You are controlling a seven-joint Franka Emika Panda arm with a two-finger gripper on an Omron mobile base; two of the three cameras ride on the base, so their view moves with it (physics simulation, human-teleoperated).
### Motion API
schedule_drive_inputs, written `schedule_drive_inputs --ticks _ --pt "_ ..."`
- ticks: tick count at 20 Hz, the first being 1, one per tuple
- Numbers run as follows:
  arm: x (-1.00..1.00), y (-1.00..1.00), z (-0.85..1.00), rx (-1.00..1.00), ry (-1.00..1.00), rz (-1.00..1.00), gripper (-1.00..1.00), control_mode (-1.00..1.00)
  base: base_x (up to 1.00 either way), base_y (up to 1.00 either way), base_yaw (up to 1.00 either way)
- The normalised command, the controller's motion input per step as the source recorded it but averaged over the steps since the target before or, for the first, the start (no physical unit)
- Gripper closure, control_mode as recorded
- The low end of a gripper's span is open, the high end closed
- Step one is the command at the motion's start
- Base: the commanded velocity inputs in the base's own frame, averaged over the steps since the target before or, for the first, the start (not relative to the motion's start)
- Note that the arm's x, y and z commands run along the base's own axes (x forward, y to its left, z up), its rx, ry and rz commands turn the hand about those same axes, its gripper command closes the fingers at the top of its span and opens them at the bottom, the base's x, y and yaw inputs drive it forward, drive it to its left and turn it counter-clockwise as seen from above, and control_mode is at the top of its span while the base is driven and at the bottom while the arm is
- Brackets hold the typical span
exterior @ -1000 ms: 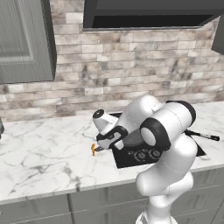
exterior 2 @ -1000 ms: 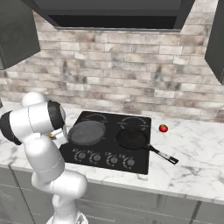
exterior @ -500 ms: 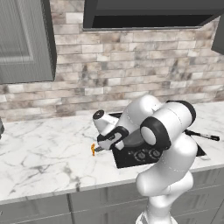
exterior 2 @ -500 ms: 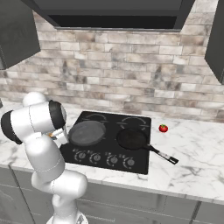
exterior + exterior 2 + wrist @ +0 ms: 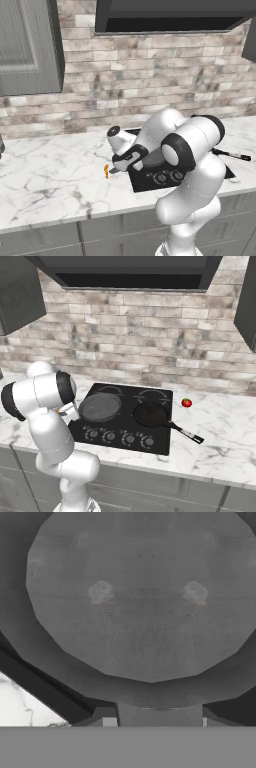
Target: Place both pans onto different burners. Then place the tomato and the shrimp on different pans.
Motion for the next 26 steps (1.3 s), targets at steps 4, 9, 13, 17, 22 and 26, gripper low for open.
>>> schedule_drive_inputs --ticks 4,9,13,17,22,26 --pt "0.00 -0.13 -0.08 0.00 0.00 0.07 1.00 -1.00 0.00 0.00 0.00" --pt "-0.03 -0.08 -0.09 0.00 0.00 0.07 1.00 -1.00 0.00 0.00 0.00" --pt "-0.16 0.00 -0.07 0.00 0.00 0.03 1.00 -1.00 0.00 0.00 0.00" --pt "-0.30 0.00 -0.04 0.00 0.00 0.01 1.00 -1.00 0.00 0.00 0.00" --pt "-0.32 0.00 -0.01 0.00 0.00 0.00 1.00 -1.00 0.00 0.00 0.00" --pt "-0.08 -0.09 0.00 0.00 0.00 0.00 1.00 -1.00 0.00 0.00 0.00"
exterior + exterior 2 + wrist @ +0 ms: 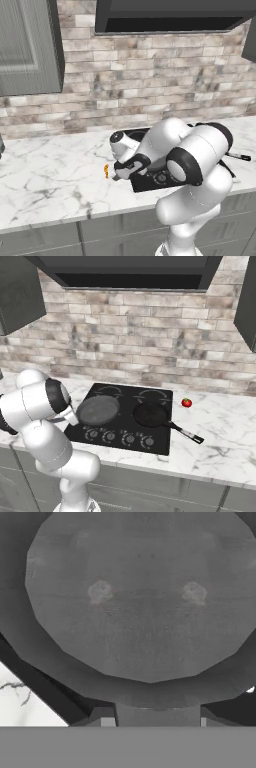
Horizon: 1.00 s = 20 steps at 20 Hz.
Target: Place both pans onto different burners. Then place the tomato and the shrimp on different pans.
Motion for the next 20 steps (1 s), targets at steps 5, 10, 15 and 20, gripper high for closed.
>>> schedule_drive_inputs --ticks 5,10,15,20 --pt "0.00 -0.10 0.00 0.00 0.00 0.00 1.00 -1.00 0.00 0.00 0.00" --pt "0.00 -0.04 0.00 0.00 0.00 0.00 1.00 -1.00 0.00 0.00 0.00" --pt "0.00 0.00 0.00 0.00 0.00 0.00 -1.00 -1.00 0.00 0.00 0.00" --pt "0.00 0.00 0.00 0.00 0.00 0.00 -1.00 -1.00 0.00 0.00 0.00"
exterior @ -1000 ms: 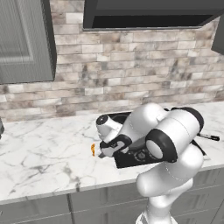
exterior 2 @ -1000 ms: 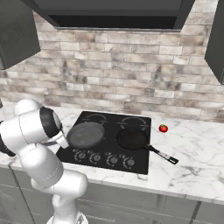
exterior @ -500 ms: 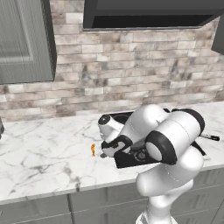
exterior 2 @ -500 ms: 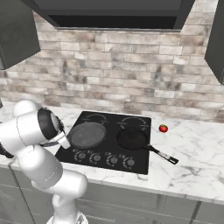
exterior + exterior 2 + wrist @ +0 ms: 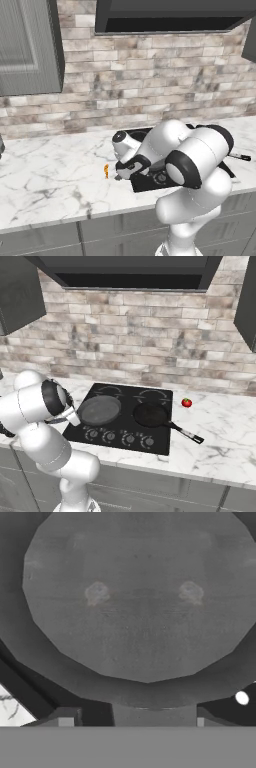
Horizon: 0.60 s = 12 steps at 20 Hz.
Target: Place both pans onto different burners. Then place the tomato and the shrimp on different pans.
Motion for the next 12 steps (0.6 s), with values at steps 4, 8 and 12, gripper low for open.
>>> schedule_drive_inputs --ticks 4,8,12 --pt "0.00 0.00 0.00 0.00 0.00 0.00 -1.00 -1.00 0.00 0.00 0.00" --pt "0.00 0.00 0.00 0.00 0.00 0.00 -1.00 -1.00 0.00 0.00 0.00" --pt "0.00 0.00 0.03 0.00 -0.01 0.00 -1.00 -1.00 0.00 0.00 0.00"
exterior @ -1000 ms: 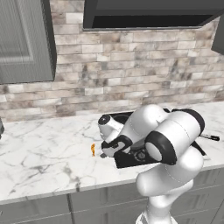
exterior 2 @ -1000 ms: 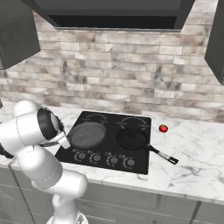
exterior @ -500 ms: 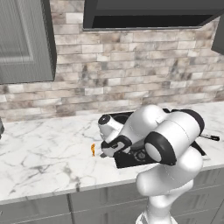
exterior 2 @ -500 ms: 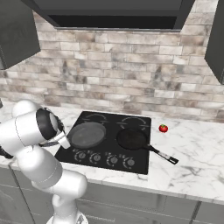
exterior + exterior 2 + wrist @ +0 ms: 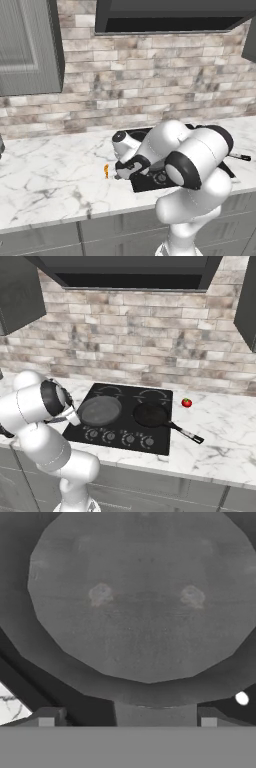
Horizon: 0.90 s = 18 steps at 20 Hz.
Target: Place both pans onto different burners. Then place the tomato and the shrimp on different pans.
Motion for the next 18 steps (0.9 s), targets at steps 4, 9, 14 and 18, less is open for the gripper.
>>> schedule_drive_inputs --ticks 4,9,14,18 --pt "-0.02 0.00 0.07 0.00 -0.06 0.00 -1.00 -1.00 0.00 0.00 0.00" --pt "0.00 0.00 0.08 0.00 -0.11 0.00 -1.00 -1.00 0.00 0.00 0.00" --pt "0.00 0.00 0.08 0.00 -0.12 0.00 -1.00 -1.00 0.00 0.00 0.00" --pt "-0.05 0.00 0.20 0.00 -0.06 0.00 -1.00 -1.00 0.00 0.00 0.00"
